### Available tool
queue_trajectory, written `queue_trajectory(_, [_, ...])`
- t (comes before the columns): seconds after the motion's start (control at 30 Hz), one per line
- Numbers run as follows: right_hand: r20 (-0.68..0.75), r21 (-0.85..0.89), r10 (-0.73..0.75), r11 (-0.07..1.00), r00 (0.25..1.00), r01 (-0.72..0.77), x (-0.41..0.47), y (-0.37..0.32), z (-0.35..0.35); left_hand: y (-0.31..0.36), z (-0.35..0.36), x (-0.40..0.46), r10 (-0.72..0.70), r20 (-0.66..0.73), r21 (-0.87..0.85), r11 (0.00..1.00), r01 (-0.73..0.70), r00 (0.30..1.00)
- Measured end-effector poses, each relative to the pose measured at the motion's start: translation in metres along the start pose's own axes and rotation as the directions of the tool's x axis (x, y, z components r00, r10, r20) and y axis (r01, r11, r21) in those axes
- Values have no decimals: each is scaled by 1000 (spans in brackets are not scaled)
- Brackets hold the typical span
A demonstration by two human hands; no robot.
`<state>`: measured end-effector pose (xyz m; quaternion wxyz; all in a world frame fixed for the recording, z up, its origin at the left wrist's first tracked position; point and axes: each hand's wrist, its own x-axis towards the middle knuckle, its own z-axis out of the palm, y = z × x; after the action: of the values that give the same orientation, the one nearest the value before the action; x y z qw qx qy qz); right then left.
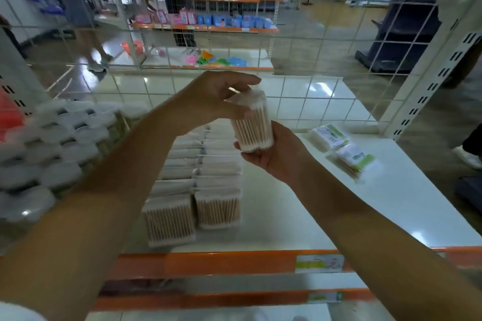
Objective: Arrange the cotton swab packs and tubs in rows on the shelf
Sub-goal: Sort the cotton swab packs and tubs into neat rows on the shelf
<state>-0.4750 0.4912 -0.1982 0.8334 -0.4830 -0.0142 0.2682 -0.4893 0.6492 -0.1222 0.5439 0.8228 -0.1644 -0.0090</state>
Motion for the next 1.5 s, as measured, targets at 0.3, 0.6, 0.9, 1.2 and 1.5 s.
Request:
queue_trajectory(0.3, [196,-943,-422,167,885,288,34,10,71,-20,-96,-45,-49,-97,399,913,84,994])
queue_trajectory(0.6, [510,-820,-286,-448,811,358,47,49,121,-82,-148,-53,-113,-147,610,772,180,983])
queue_trajectory(0.9, [460,-853,-301,-410,835,322,49,62,134,-129,-152,-52,-32,-103,718,689,97,994])
queue_trajectory(1.2, [395,-885,-307,-379,866,269,50,75,130,-151,-152,-60,-7,-147,682,724,106,989])
queue_trajectory(1.5, [359,-892,-314,-392,879,225,58,93,131,-166,-147,-66,-58,-246,638,742,207,967])
